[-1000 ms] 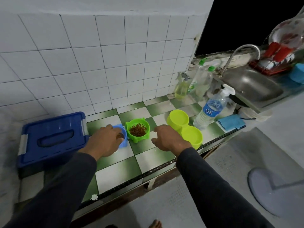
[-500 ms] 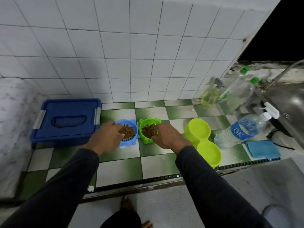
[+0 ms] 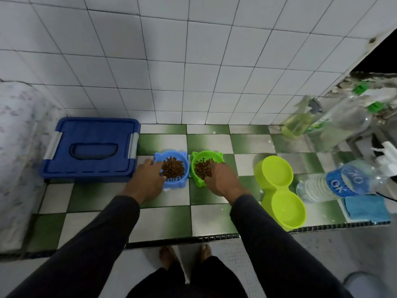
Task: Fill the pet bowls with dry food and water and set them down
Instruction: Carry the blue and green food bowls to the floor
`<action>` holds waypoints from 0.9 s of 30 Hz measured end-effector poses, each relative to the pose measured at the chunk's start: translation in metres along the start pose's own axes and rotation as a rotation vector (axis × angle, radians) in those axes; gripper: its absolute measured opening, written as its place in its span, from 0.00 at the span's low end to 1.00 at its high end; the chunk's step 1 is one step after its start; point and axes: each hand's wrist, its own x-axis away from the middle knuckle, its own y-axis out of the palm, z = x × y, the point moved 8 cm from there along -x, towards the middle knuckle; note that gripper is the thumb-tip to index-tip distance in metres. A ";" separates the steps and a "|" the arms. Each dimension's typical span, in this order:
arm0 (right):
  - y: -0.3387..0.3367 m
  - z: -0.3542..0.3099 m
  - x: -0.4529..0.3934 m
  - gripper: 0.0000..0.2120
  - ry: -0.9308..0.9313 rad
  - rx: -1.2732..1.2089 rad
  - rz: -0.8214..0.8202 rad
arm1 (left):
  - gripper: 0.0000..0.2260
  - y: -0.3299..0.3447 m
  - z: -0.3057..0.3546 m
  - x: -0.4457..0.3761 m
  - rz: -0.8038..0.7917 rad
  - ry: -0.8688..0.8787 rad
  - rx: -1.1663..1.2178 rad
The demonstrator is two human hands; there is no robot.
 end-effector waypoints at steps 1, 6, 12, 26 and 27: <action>0.004 0.005 -0.003 0.21 0.025 -0.008 -0.006 | 0.21 0.004 -0.004 -0.003 0.005 -0.014 0.013; 0.017 0.028 -0.013 0.20 0.059 -0.031 0.020 | 0.27 0.023 -0.015 -0.013 -0.003 -0.130 0.106; 0.035 0.048 -0.023 0.25 0.075 -0.156 -0.032 | 0.25 0.036 -0.024 -0.017 0.052 -0.199 0.239; 0.051 0.071 -0.050 0.33 0.229 -0.349 0.005 | 0.12 0.054 -0.050 -0.030 0.169 -0.274 0.272; 0.052 0.073 -0.052 0.31 0.239 -0.348 0.004 | 0.11 0.055 -0.052 -0.031 0.174 -0.288 0.269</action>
